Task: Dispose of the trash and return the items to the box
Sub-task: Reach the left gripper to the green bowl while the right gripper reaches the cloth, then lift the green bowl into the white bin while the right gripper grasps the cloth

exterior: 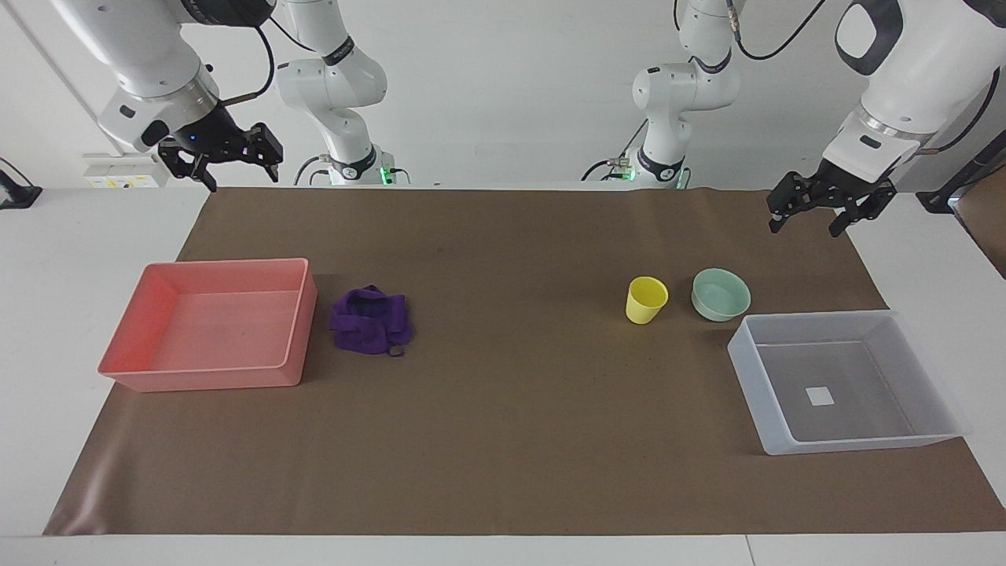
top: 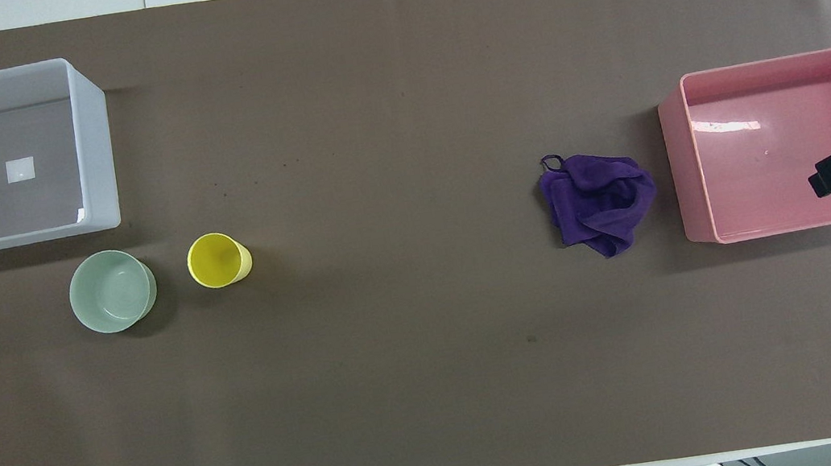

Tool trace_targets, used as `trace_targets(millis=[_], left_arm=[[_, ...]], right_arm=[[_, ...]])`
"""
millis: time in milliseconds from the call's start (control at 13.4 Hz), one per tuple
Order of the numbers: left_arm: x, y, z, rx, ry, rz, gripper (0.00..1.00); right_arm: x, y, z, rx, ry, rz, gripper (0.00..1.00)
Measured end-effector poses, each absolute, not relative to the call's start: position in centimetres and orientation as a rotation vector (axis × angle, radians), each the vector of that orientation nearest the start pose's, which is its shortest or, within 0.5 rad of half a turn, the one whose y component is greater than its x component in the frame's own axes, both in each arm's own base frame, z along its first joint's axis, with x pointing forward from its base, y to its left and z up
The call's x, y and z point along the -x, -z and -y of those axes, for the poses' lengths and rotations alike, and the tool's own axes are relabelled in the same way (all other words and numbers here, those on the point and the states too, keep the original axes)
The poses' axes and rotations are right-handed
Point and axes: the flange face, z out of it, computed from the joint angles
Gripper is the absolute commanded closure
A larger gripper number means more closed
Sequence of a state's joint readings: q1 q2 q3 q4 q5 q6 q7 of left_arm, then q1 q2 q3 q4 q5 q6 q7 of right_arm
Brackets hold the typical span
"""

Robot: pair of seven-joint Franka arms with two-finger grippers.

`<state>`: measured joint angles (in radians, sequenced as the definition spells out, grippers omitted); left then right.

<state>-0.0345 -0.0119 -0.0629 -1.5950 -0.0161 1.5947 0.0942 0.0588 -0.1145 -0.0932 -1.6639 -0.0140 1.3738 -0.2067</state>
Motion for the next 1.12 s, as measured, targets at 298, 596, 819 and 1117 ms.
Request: trace_targets(millis=[298,596,819,1117], left_arm=[[-55.1,-62.1,5.2,3.143,0.015,-0.292,0.0],[-54.2,-56.7,5.0,3.146,0.046,-0.214,0.0],[-50.4,-47.6,4.6,3.143,-0.024,-0.152,0.0],[-48.8,-38.6,2.9,3.146,0.081,-0.086,0.0]], right_arm=[[-49.5,-62.6,2.8,3.098,-0.277,0.252,0.0],[-51.0,-62.3,1.2,3.112,-0.149,0.292,0.0],[-53.5,-58.6,-3.8,3.12,-0.069,0.34,0.01],[-55.8,-48.8,-10.5,3.127,-0.089,0.397,0.01]])
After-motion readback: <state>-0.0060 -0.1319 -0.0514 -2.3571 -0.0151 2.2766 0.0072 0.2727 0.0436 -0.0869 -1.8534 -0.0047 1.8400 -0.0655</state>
